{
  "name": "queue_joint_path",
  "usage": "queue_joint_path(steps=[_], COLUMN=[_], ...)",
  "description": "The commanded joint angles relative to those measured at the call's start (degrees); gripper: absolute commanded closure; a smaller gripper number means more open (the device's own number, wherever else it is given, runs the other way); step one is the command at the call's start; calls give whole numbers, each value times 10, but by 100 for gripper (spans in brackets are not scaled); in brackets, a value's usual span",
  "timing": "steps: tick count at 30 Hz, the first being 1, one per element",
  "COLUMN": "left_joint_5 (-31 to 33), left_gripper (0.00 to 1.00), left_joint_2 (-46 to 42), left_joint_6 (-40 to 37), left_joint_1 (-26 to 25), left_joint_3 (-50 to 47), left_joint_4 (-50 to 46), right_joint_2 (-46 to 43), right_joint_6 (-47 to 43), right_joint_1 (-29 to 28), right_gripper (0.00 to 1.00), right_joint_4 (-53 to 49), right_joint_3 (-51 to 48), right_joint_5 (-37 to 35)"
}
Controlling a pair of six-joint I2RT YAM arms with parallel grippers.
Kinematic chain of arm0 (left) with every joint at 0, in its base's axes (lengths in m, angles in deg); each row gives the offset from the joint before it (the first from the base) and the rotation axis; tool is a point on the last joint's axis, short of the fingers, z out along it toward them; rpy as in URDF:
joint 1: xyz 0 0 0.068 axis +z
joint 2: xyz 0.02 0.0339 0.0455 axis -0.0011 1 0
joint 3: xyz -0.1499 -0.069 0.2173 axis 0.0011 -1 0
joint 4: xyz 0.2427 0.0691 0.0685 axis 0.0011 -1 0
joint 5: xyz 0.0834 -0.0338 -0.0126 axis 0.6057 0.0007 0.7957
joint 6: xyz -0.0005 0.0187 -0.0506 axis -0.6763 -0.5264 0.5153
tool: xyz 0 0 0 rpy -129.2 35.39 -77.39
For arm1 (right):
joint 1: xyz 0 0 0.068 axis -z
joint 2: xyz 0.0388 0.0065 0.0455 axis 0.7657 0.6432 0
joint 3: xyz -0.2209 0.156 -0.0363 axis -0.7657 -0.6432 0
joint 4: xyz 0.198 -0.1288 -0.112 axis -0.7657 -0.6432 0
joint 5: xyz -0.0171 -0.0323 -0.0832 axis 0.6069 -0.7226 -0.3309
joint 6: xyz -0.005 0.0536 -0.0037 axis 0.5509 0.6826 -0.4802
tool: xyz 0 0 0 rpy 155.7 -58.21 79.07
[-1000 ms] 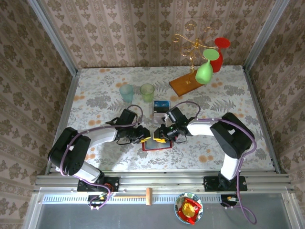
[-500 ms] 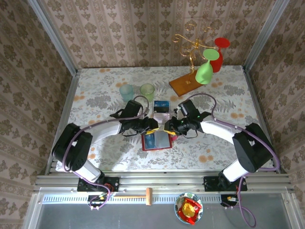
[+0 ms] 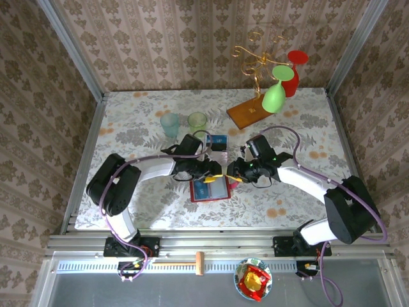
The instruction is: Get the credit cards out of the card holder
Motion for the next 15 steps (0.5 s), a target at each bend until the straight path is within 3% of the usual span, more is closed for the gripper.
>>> queue_joint_path(steps=[1, 15], left_joint_5=[-13, 0], left_gripper=[56, 56], left_joint_2=[10, -31], left_joint_6=[-13, -20], left_joint_1=[-4, 12], left_joint_3=[14, -26], left_joint_4=[3, 0], right_joint_2=[-26, 34], right_joint_6=[-3, 20], right_joint_1=[3, -16], right_gripper=[67, 73], right_joint_4=[-14, 26], right_joint_3=[-6, 14], right_joint_5=[-10, 30])
